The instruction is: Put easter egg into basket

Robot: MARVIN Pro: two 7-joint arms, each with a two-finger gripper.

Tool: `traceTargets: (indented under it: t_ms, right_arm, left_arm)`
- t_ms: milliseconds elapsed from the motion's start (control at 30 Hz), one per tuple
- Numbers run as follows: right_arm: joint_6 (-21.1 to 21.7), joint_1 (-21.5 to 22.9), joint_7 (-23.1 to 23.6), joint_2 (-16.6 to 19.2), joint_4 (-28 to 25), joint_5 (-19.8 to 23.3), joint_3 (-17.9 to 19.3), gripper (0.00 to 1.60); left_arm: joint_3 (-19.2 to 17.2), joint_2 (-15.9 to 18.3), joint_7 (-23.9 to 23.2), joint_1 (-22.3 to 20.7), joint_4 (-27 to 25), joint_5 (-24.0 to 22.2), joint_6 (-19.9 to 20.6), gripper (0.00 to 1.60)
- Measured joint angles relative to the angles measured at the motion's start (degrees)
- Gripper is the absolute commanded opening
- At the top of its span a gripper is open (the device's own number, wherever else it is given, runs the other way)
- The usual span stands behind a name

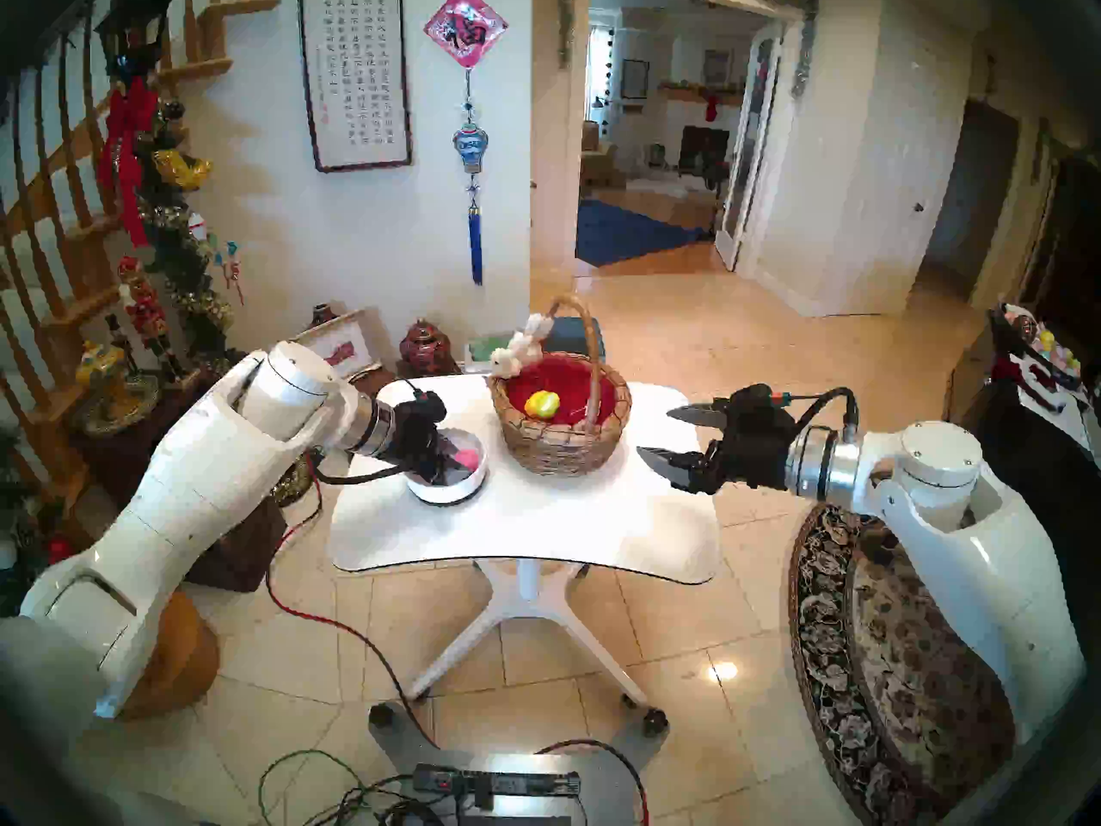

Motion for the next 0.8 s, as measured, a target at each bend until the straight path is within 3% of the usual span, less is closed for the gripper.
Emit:
traceTargets:
  t_ms: [800]
  right_arm:
    - [-0.04,0.00,-0.05,0.06,0.00,0.07,-0.04,1.60]
  left_arm:
    - [-2.21,2.51,0.61,2.28,-3.81,-1.73,-3.20,1.27]
